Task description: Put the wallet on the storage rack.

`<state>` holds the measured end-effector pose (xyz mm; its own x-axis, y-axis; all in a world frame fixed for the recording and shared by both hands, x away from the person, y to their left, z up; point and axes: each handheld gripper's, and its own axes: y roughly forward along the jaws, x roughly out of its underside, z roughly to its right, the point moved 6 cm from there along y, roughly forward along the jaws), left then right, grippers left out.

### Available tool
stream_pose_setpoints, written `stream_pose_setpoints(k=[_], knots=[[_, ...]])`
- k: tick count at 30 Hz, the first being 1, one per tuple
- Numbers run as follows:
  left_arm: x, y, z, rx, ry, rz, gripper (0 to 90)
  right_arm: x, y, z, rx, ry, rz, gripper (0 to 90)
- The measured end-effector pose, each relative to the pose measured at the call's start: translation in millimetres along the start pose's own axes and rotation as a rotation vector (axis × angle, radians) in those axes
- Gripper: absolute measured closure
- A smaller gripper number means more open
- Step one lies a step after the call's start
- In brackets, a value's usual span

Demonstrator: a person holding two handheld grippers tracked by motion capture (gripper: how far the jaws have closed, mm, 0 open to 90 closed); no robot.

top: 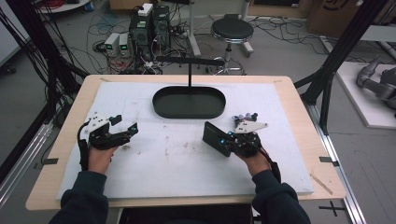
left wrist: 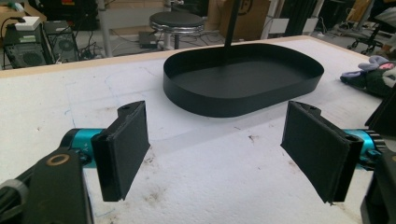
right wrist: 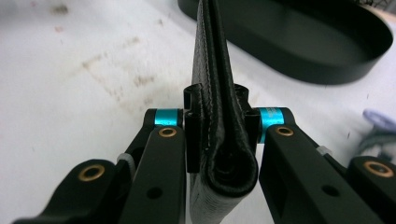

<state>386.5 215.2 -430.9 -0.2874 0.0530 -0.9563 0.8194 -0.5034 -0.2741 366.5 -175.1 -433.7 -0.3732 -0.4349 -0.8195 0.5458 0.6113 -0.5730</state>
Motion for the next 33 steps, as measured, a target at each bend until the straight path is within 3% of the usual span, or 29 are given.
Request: stream_pose_setpoints(k=[11,12,18,24,33], knots=[[0.4,0.0,-1.4,0.0,-0.002,-0.001,22.6,-53.7,15.2,10.1,0.009,-0.018,0.095,78.5],[0.5,-0.1,-1.6,-0.002,-0.002,-0.001,22.6,-64.7,21.1,12.5,0.011,-0.017,0.103,78.5],[0.5,0.1,-1.0,0.002,-0.002,-0.001,22.7,-91.9,45.2,22.7,0.026,0.013,0.129,78.4],[0.6,-0.4,-2.2,0.005,-0.006,0.004,22.7,-108.9,72.2,30.0,0.055,0.022,0.122,78.4],[1.1,-0.3,-3.9,0.005,-0.014,0.004,22.8,-119.7,111.3,34.2,0.091,0.018,0.114,78.4]])
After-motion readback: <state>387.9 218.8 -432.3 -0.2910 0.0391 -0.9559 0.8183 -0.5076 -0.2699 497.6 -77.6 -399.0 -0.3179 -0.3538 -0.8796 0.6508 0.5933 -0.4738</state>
